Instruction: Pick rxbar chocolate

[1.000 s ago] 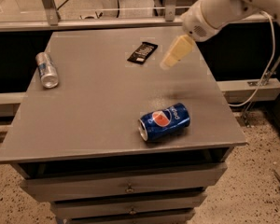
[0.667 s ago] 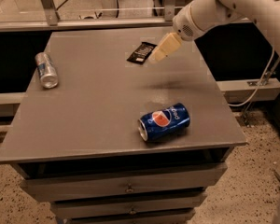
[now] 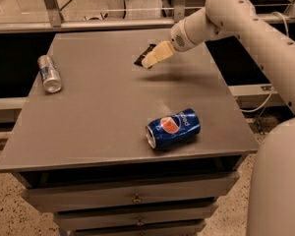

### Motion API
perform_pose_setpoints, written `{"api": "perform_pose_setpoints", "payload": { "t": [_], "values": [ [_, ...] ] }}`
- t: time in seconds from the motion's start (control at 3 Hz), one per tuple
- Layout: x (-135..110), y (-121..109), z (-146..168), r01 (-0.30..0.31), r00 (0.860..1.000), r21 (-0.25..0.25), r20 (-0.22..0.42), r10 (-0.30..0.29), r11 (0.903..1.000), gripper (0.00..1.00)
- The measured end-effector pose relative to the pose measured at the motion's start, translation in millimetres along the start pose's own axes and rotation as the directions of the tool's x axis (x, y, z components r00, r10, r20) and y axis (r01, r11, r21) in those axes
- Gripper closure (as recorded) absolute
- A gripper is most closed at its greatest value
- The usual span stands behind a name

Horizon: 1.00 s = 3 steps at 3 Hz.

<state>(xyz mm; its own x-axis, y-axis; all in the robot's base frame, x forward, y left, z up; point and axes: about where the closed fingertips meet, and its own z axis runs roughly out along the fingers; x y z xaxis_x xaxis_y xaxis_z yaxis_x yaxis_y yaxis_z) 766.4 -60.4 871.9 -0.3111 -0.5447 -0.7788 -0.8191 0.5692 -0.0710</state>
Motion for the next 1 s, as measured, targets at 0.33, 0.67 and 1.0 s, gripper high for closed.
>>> {"api": "perform_pose_setpoints", "payload": {
  "t": [0.33, 0.67, 1.0],
  "values": [
    [5, -8, 25, -0.033, 0.999, 0.007, 0.001, 0.033, 0.9994, 0.00],
    [8, -15, 38, -0.051, 0.999, 0.036, 0.006, 0.051, 0.9980, 0.15],
    [12, -20, 46, -0.064, 0.998, 0.055, 0.011, 0.064, 0.9964, 0.38]
  ]
}}
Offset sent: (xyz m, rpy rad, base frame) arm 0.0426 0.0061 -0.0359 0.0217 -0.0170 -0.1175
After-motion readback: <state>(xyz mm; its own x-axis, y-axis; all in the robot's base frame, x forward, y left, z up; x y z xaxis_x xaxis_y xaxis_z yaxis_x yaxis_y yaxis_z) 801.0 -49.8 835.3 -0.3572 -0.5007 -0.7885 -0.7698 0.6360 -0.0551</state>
